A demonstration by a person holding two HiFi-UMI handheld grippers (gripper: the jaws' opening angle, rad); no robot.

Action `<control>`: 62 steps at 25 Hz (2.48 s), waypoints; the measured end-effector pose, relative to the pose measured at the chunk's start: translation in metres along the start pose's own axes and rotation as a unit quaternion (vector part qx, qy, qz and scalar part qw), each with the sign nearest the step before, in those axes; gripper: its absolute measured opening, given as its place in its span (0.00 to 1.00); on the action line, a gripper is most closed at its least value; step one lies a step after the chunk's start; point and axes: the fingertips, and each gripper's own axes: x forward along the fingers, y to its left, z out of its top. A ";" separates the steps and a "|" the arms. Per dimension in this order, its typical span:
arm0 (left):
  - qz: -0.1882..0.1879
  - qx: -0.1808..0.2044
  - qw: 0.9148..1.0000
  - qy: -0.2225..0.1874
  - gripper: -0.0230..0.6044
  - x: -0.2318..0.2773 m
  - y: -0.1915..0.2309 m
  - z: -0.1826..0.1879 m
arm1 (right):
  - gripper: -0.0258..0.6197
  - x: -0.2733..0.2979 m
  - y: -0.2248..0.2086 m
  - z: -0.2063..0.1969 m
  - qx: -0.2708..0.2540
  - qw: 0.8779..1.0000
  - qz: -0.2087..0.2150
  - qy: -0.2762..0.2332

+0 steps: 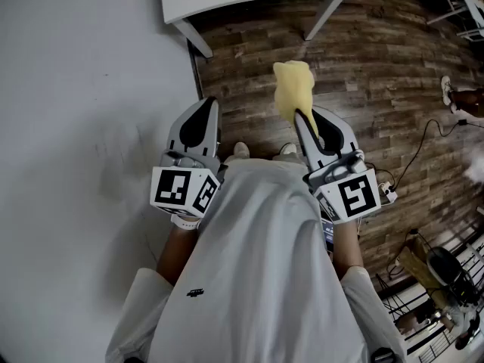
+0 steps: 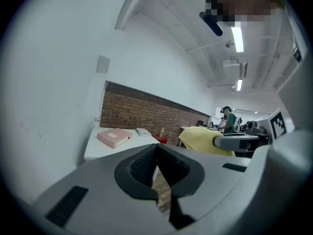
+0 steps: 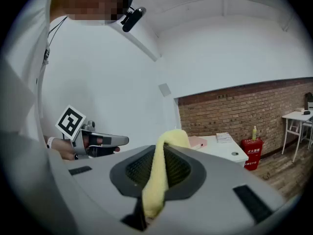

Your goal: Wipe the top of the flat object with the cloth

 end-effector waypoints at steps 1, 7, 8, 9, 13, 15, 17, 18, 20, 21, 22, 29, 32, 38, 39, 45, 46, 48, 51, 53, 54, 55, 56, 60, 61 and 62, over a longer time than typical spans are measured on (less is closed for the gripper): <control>0.000 0.000 1.000 0.002 0.07 0.000 0.001 -0.001 | 0.09 0.000 -0.001 0.000 0.002 1.000 -0.003 0.000; 0.002 -0.005 1.000 0.011 0.07 0.002 0.006 -0.004 | 0.09 0.002 -0.008 -0.003 0.009 1.000 -0.015 0.009; 0.003 -0.005 1.000 0.012 0.07 0.003 0.006 -0.004 | 0.09 0.002 -0.010 -0.003 0.010 1.000 -0.016 0.010; 0.004 -0.005 1.000 0.013 0.07 0.003 0.006 -0.004 | 0.09 0.003 -0.011 -0.003 0.011 1.000 -0.016 0.012; 0.009 -0.007 1.000 0.015 0.07 0.002 0.008 -0.005 | 0.09 0.005 -0.014 -0.003 0.014 1.000 -0.016 0.014; 0.012 -0.010 1.000 0.015 0.07 0.002 0.009 -0.006 | 0.10 0.005 -0.014 -0.003 0.016 1.000 -0.016 0.011; 0.017 -0.012 1.000 0.015 0.07 0.001 0.010 -0.006 | 0.11 0.004 -0.014 -0.002 0.019 1.000 -0.013 0.009; 0.020 -0.013 1.000 0.014 0.07 0.001 0.011 -0.005 | 0.11 0.004 -0.014 -0.001 0.020 1.000 -0.011 0.010; 0.027 -0.015 0.999 0.011 0.07 -0.003 0.015 -0.001 | 0.11 0.003 -0.014 0.000 0.022 1.000 -0.009 0.013; 0.030 -0.016 0.999 0.010 0.07 -0.005 0.018 0.000 | 0.11 0.004 -0.014 0.000 0.023 1.000 -0.008 0.013; 0.031 -0.017 0.999 0.009 0.07 -0.006 0.022 0.001 | 0.11 0.007 -0.014 0.001 0.024 1.000 -0.009 0.013; 0.030 -0.020 0.999 0.030 0.07 -0.008 0.087 0.009 | 0.11 0.066 0.003 0.014 0.043 0.999 -0.019 -0.005; 0.031 -0.024 0.999 0.010 0.07 -0.018 0.103 0.021 | 0.12 0.085 0.016 0.022 0.043 0.999 -0.012 -0.009; 0.044 -0.029 0.999 0.004 0.07 -0.029 0.109 0.021 | 0.12 0.096 0.025 0.031 0.034 0.999 0.019 -0.021; 0.045 -0.024 0.999 0.010 0.07 -0.025 0.111 0.023 | 0.12 0.102 0.020 0.034 0.037 0.999 0.021 -0.022; 0.061 -0.020 0.997 0.038 0.07 0.033 0.153 0.023 | 0.12 0.176 -0.028 0.028 0.056 0.997 0.044 -0.013; 0.063 -0.017 0.997 0.044 0.07 0.049 0.162 0.026 | 0.12 0.194 -0.041 0.029 0.056 0.997 0.048 -0.009; 0.067 -0.015 0.996 0.057 0.07 0.086 0.179 0.032 | 0.12 0.229 -0.070 0.037 0.053 0.997 0.054 -0.008; 0.072 -0.024 0.995 0.065 0.07 0.132 0.193 0.049 | 0.12 0.267 -0.112 0.058 0.051 0.997 0.065 -0.011; 0.076 -0.025 0.995 0.064 0.07 0.164 0.199 0.064 | 0.12 0.291 -0.141 0.066 0.048 0.996 0.071 -0.011; 0.079 -0.025 0.995 0.064 0.07 0.181 0.203 0.071 | 0.12 0.304 -0.155 0.069 0.046 0.996 0.074 -0.012; 0.082 -0.025 0.994 0.063 0.07 0.198 0.208 0.078 | 0.12 0.316 -0.169 0.072 0.045 0.996 0.079 -0.012; 0.087 -0.026 0.994 0.061 0.07 0.213 0.211 0.085 | 0.12 0.329 -0.181 0.075 0.046 0.995 0.088 -0.012; 0.111 -0.029 0.992 0.058 0.07 0.263 0.227 0.109 | 0.11 0.377 -0.210 0.083 0.060 0.986 0.153 0.007; 0.114 -0.026 0.991 0.059 0.07 0.274 0.231 0.113 | 0.11 0.388 -0.215 0.085 0.059 0.985 0.163 0.010; 0.116 -0.024 0.991 0.061 0.07 0.285 0.234 0.116 | 0.11 0.398 -0.220 0.086 0.055 0.984 0.169 0.014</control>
